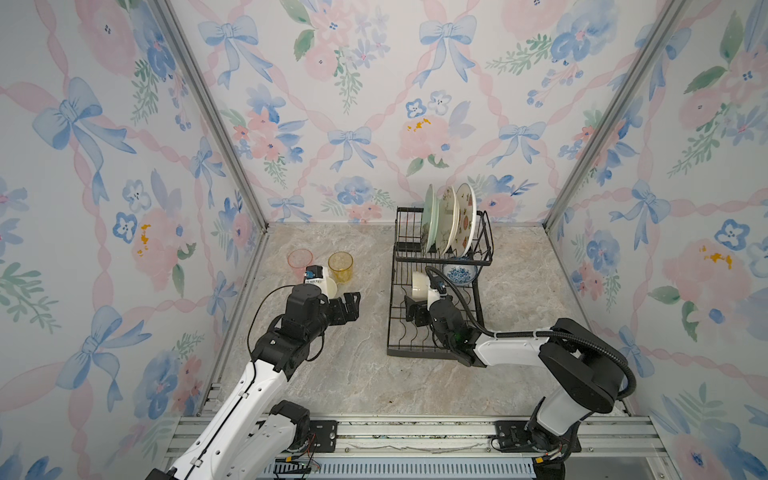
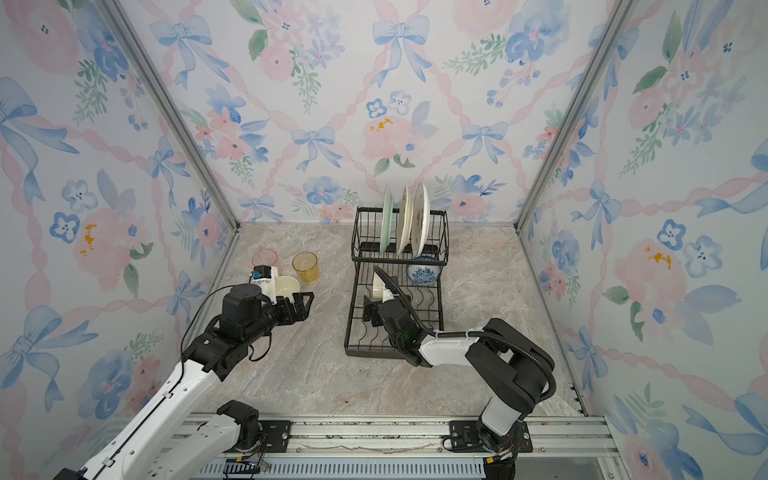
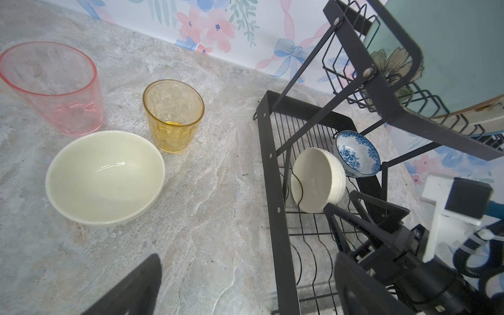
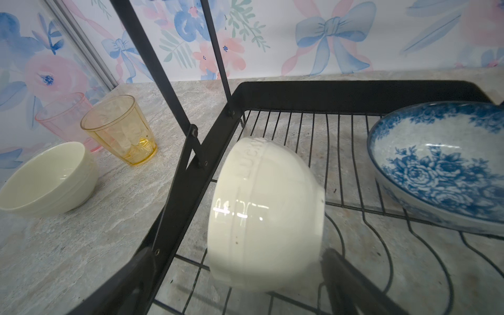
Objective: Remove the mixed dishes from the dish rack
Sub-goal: 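Close the right gripper on the rim of the remaining cream bowl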
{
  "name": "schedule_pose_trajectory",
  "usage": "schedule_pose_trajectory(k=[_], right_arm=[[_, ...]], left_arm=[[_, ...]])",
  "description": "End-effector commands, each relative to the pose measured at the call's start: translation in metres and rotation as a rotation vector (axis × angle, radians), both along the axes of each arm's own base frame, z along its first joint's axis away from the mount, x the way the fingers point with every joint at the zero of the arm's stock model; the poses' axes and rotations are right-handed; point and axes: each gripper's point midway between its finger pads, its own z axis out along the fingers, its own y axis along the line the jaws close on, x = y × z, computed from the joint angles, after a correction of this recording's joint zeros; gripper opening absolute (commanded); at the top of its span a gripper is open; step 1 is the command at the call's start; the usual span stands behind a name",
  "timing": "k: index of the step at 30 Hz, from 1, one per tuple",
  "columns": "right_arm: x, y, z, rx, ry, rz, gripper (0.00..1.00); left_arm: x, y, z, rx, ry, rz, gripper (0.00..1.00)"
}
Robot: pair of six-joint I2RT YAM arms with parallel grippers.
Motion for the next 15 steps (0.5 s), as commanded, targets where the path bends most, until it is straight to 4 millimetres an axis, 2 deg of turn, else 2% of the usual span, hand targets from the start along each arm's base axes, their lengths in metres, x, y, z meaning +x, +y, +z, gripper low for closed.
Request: schedule_pose_trajectory(k=[1, 6, 9, 15], right_arm=[[0.013, -0.002, 0.003, 0.017, -0.006, -0.052, 0.98], [0.021, 0.001, -0.001, -0.006, 0.010, -0.058, 0.99], [0.025, 0.002, -0.003, -0.003, 0.017, -0.056, 0.95], [0.033, -0.007, -0.009, 0.021, 0.038, -0.083, 0.94]], left_arm=[[0.000, -0.007, 0.003, -0.034, -0.011, -0.027, 0.98], [-0.001, -0.009, 0.004, -0.042, -0.014, -0.034, 0.98], [-0.002, -0.009, 0.005, -0.042, -0.018, -0.038, 0.98], [-0.002, -0.009, 0.008, -0.048, -0.027, -0.039, 0.98]])
